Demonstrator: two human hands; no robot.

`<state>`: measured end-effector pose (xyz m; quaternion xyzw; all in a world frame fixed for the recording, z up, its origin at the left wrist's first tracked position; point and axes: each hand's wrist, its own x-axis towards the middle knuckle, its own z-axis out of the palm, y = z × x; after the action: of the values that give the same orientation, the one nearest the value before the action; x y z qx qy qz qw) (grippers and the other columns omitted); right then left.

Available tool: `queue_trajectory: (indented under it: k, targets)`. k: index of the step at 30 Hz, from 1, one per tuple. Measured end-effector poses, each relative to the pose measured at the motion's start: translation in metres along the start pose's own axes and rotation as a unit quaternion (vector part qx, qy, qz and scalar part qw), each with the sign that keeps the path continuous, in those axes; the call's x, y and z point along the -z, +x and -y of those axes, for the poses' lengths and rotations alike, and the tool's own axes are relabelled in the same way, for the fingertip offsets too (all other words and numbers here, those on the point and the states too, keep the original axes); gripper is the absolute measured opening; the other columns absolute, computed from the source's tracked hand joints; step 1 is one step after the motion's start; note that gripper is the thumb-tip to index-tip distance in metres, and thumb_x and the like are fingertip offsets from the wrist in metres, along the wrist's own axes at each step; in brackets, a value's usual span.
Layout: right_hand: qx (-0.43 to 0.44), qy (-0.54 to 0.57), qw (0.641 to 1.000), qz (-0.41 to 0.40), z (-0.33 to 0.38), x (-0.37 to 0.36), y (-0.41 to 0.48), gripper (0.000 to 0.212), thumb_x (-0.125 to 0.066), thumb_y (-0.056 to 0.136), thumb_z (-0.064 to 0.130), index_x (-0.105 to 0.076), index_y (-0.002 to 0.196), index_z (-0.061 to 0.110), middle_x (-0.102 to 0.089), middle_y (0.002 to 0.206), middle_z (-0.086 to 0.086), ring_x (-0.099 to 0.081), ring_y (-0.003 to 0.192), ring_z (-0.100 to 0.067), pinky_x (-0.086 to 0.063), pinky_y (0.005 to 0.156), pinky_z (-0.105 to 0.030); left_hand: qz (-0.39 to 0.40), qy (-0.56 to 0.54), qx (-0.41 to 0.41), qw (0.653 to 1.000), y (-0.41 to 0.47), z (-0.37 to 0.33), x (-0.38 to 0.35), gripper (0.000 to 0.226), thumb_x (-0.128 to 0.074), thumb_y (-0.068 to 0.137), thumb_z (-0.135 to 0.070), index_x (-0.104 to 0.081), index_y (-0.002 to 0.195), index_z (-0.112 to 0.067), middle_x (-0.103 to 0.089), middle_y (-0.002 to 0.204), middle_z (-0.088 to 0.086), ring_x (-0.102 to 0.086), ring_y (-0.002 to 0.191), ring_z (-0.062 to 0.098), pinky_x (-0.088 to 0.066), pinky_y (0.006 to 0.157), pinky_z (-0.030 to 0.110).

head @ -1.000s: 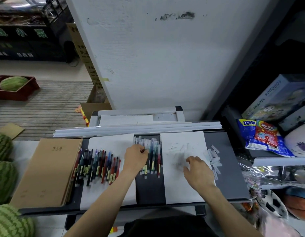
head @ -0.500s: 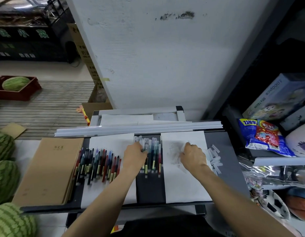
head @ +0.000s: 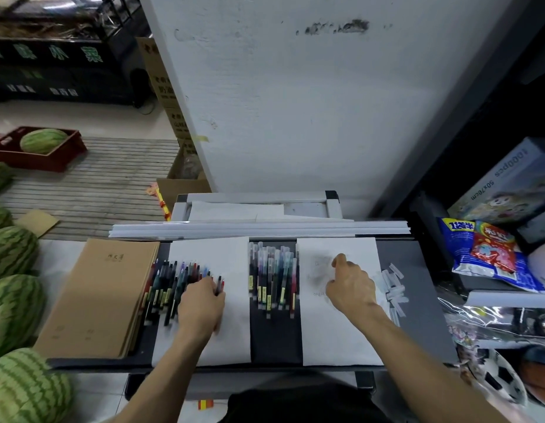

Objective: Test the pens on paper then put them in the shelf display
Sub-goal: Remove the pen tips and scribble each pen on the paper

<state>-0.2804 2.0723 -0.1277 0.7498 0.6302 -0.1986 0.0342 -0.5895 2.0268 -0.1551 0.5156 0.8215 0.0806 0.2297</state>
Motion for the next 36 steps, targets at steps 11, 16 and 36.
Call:
queue_trajectory:
  k: [11,16,36]
  targets:
    - [0.091,0.204,0.975,0.018,0.024,-0.013,-0.039,0.016,-0.066,0.091,0.026,-0.072,0.106,0.023,-0.068,0.094,0.014,-0.063,0.082,-0.008,-0.051,0.072,-0.018,0.009,-0.006,0.025,1.0,0.008,0.005,-0.005,0.031,-0.072,0.093,-0.04,-0.064,0.076,-0.016,-0.066,0.072,0.0,-0.064,0.068,0.022,-0.057,0.066,0.036]
    - [0.099,0.343,0.932,0.062,0.033,0.0,-0.062,0.012,-0.069,0.097,0.037,-0.069,0.088,0.03,-0.072,0.081,0.016,-0.068,0.074,-0.004,-0.051,0.062,-0.014,0.01,-0.018,0.028,0.999,0.009,0.013,-0.002,0.027,-0.072,0.095,-0.04,-0.066,0.082,-0.017,-0.067,0.076,-0.001,-0.063,0.071,0.021,-0.057,0.069,0.038]
    - [0.249,0.389,0.887,0.007,0.038,0.085,-0.086,0.02,-0.07,0.098,0.014,-0.079,0.104,0.03,-0.062,0.087,0.01,-0.057,0.079,-0.013,-0.041,0.07,-0.015,0.039,-0.203,-0.316,0.926,-0.087,-0.059,0.076,0.031,-0.038,0.105,-0.064,-0.057,0.126,-0.049,-0.061,0.078,-0.016,-0.051,0.058,0.007,-0.034,0.056,0.016]
